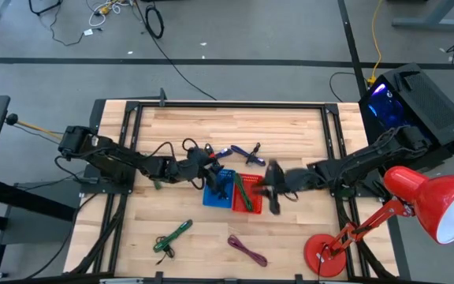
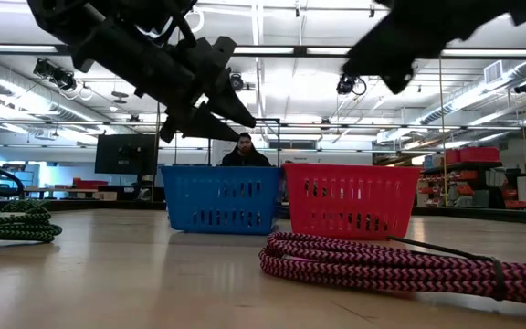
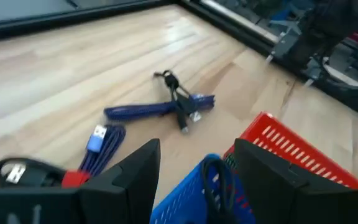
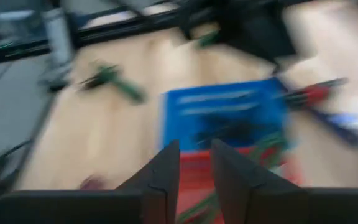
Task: Pick & Place USB Port
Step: Put the black and pink USB cable into the red basket
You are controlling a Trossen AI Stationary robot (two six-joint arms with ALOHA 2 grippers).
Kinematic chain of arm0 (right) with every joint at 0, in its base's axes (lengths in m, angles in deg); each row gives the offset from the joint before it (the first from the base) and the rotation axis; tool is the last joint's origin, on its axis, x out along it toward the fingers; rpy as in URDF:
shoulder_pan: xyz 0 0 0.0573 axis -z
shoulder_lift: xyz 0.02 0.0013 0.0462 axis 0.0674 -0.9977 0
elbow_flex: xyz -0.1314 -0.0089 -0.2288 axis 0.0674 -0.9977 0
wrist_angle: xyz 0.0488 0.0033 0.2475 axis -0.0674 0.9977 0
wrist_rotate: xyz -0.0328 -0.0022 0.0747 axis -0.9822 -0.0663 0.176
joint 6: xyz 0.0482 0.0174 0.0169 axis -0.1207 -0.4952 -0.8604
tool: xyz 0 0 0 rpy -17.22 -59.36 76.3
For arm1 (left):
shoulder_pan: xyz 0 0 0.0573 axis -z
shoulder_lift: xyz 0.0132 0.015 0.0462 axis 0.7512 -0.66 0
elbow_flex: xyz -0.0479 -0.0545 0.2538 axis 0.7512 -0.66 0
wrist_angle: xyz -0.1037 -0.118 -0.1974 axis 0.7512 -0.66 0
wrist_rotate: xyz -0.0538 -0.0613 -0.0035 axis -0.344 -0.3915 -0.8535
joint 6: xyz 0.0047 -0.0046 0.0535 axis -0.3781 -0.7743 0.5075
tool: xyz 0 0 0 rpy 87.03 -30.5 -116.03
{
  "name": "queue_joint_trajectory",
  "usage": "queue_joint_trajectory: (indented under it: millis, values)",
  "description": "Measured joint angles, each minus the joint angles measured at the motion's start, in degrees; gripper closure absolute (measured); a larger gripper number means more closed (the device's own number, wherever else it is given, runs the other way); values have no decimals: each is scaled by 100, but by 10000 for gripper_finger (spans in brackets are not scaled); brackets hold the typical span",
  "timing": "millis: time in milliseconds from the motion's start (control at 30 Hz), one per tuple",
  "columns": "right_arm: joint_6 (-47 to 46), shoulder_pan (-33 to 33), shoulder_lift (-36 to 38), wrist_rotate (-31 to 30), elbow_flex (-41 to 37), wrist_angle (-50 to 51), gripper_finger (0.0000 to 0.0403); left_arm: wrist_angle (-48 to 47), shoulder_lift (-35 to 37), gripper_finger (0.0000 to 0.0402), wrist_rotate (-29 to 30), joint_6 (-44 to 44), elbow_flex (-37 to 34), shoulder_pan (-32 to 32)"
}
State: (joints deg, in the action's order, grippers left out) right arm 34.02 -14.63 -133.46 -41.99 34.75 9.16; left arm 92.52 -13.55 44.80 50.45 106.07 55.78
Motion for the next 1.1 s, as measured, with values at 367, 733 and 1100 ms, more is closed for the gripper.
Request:
queue_joint_trajectory:
  millis: [367, 733, 1100]
  values:
    - [-2291, -1777, -447, -201, -146, -134, 334, -20, 0, 191, -217, 428, 0, -329]
    - [-3410, -2271, -1975, -100, -40, -1363, 342, 35, 0, 191, -625, 531, 0, -331]
    - [-3618, -2285, -2901, 400, 273, -1439, 297, 150, 0, 191, -843, 534, 0, -269]
